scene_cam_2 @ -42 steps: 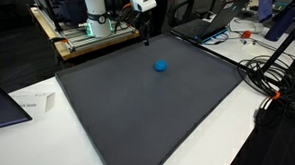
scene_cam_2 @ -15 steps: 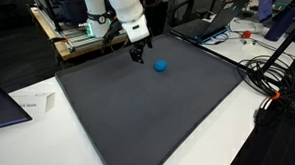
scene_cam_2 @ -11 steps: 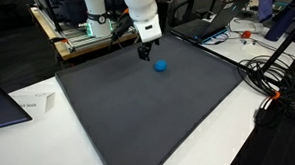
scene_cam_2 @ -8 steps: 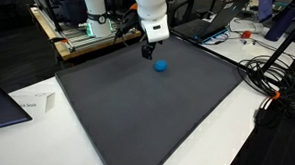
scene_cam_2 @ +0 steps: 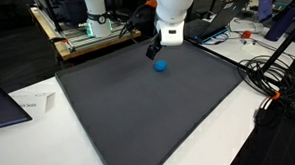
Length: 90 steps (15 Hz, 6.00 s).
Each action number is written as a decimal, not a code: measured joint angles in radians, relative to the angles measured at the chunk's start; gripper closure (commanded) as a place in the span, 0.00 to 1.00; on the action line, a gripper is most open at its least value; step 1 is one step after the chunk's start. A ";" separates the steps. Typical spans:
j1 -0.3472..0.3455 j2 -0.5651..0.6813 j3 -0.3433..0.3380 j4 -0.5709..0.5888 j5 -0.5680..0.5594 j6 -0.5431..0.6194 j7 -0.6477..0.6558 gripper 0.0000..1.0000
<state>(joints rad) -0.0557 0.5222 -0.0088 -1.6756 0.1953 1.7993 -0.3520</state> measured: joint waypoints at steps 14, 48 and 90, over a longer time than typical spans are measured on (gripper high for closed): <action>0.172 0.247 0.008 0.396 -0.188 -0.279 0.421 0.00; 0.474 0.423 -0.014 0.488 -0.422 -0.156 0.988 0.00; 0.260 -0.245 0.049 -0.582 -0.756 0.608 0.856 0.00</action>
<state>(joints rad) 0.2039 0.2773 0.0406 -2.2571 -0.5610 2.4068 0.5037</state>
